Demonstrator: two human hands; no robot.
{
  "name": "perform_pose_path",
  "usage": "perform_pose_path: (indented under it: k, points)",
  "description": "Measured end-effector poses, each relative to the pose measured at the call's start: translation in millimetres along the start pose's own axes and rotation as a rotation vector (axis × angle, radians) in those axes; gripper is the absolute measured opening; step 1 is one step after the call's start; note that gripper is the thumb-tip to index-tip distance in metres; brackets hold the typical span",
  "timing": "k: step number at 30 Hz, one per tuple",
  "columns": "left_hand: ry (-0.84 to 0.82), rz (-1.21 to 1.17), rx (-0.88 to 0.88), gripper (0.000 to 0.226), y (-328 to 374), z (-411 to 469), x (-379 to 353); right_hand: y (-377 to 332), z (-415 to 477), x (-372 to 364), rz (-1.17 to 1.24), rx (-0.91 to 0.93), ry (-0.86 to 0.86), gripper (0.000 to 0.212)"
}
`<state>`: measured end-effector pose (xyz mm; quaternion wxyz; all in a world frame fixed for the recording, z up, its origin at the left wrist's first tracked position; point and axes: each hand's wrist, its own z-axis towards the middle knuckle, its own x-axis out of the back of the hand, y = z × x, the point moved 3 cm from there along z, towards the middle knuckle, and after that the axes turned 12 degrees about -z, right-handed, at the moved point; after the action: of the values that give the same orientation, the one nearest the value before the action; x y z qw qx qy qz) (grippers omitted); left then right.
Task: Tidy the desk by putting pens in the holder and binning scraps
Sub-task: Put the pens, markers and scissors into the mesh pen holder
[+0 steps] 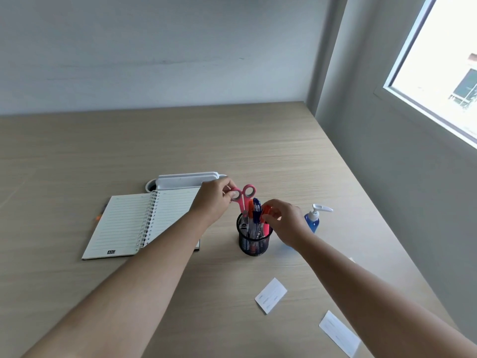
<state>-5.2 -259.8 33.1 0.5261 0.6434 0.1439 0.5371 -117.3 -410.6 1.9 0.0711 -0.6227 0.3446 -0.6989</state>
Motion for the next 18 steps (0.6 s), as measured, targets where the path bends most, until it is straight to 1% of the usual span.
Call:
perform_pose_path:
  k: [2, 4, 7, 10, 13, 15, 18]
  points:
    - [-0.002, 0.014, 0.029, 0.002, -4.5, -1.1, -4.3, 2.0, -2.0, 0.5, -0.005, 0.021, 0.043, 0.024]
    - [0.037, 0.016, 0.064, 0.002, -9.0, -1.3, -5.9, 4.4, -5.4, 0.7, -0.017, 0.039, 0.073, 0.027]
    - [0.040, 0.011, 0.129, 0.004, -14.5, -3.4, -7.8, 6.5, -8.1, -1.5, -0.035, 0.058, 0.082, 0.029]
    - [0.027, 0.008, 0.184, 0.022, -17.9, -10.1, -10.3, 9.0, -12.0, -4.9, -0.053, 0.047, 0.079, 0.034]
    - [0.046, 0.007, 0.245, 0.037, -19.6, -20.1, -13.1, 17.9, -17.4, -9.1, -0.115, -0.012, 0.119, 0.039]
    - [0.028, -0.001, 0.362, 0.049, -27.0, -28.0, -18.2, 22.9, -20.4, -11.6, -0.176, -0.033, 0.103, 0.043]
    - [-0.085, 0.023, 0.568, 0.063, -41.6, -41.1, -30.4, 19.4, -21.8, -14.5, -0.195, -0.021, 0.023, 0.053]
